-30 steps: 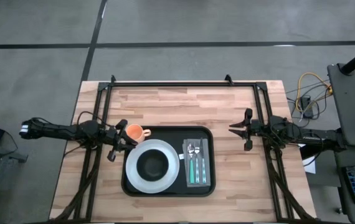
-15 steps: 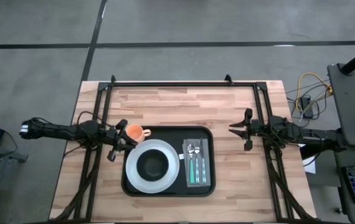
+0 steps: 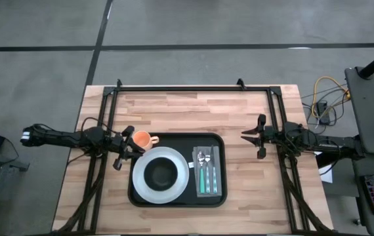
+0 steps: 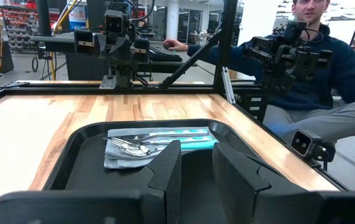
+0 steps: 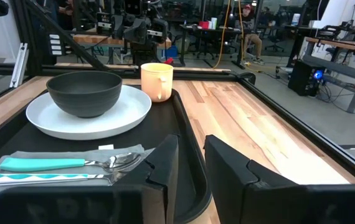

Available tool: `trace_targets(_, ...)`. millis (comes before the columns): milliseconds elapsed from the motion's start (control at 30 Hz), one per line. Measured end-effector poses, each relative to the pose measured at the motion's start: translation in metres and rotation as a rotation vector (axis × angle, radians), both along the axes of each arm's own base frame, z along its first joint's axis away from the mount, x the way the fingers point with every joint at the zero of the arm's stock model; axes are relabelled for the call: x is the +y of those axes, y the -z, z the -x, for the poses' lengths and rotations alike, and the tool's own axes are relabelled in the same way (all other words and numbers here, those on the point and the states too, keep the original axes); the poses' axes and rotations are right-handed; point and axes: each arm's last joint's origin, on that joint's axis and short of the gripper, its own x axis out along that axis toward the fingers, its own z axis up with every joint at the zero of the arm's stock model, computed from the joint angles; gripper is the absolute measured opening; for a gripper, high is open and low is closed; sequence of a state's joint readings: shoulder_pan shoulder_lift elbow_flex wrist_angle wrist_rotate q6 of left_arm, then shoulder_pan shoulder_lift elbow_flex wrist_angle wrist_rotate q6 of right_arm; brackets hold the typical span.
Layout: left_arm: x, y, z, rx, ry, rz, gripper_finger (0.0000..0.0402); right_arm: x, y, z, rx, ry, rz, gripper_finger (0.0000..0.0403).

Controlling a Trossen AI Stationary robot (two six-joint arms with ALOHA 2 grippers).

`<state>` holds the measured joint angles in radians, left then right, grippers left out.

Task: Set up tray
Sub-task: Return to Home Position

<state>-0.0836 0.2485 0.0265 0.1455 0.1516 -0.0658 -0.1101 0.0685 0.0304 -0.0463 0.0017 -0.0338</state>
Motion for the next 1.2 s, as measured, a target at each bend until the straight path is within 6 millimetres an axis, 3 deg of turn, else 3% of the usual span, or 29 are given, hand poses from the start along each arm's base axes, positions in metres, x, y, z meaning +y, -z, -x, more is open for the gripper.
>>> trace_targets(533, 0.0, 0.0, 0.0, 0.0, 0.0, 0.0, 0.0075, 0.0, -0.0001, 0.0, -0.001, 0.0, 0.0, 0.0087)
trace_targets(1200, 0.0, 0.0, 0.0, 0.0, 0.0, 0.0, 0.0075, 0.0, -0.0001, 0.0, 0.0, 0.0, 0.0, 0.0076)
